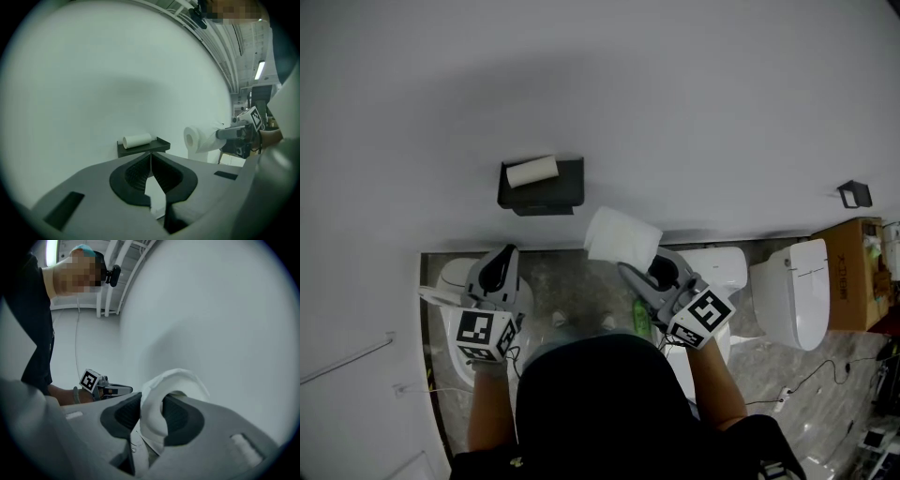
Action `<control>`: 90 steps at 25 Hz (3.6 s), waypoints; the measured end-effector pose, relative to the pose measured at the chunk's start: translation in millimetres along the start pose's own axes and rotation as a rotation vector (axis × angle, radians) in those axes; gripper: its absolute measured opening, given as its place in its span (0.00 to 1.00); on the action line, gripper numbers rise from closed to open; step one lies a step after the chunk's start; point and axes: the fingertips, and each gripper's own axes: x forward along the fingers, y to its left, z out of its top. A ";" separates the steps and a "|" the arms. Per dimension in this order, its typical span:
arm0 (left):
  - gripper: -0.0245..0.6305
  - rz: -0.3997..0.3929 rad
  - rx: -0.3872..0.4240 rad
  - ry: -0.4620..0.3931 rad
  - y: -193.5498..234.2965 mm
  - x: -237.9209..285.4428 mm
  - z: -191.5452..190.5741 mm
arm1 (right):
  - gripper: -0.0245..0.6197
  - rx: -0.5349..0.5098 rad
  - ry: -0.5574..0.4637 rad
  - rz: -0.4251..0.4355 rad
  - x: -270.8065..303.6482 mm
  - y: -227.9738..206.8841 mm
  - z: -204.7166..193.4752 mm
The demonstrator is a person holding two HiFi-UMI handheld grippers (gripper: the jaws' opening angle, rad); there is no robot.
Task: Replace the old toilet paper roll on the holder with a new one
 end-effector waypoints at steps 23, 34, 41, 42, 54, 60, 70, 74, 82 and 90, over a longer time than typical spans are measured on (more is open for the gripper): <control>0.34 -0.141 0.174 0.192 64.3 100.1 15.8 | 0.24 0.014 -0.003 -0.268 0.7 -3.5 0.8; 0.32 -0.188 0.229 0.268 62.8 125.9 11.3 | 0.24 0.026 -0.011 -0.335 -8.0 -9.0 -0.8; 0.19 -0.166 0.244 0.260 62.9 128.2 8.2 | 0.24 0.027 -0.014 -0.344 -10.7 -9.9 -2.5; 0.19 -0.166 0.245 0.257 62.8 128.4 8.3 | 0.24 0.027 -0.014 -0.344 -11.0 -10.3 -2.6; 0.13 -0.189 0.173 0.198 58.9 105.6 18.8 | 0.24 0.013 -0.015 -0.304 -10.7 -5.6 2.4; 0.09 -0.144 0.126 0.145 65.9 69.3 22.3 | 0.24 0.008 -0.010 -0.237 0.7 7.0 6.0; 0.08 -0.035 0.043 0.117 94.4 9.2 2.1 | 0.24 0.001 0.012 -0.101 38.4 27.1 3.1; 0.08 0.002 0.006 0.125 107.7 -14.8 -17.1 | 0.24 -0.001 0.025 -0.046 59.8 42.4 -2.5; 0.08 0.039 -0.030 0.168 97.7 -38.8 -38.8 | 0.24 0.015 0.044 0.055 81.9 50.7 -4.7; 0.08 0.061 -0.072 0.177 102.2 -60.6 -61.6 | 0.24 0.024 0.062 0.127 112.7 70.2 -15.3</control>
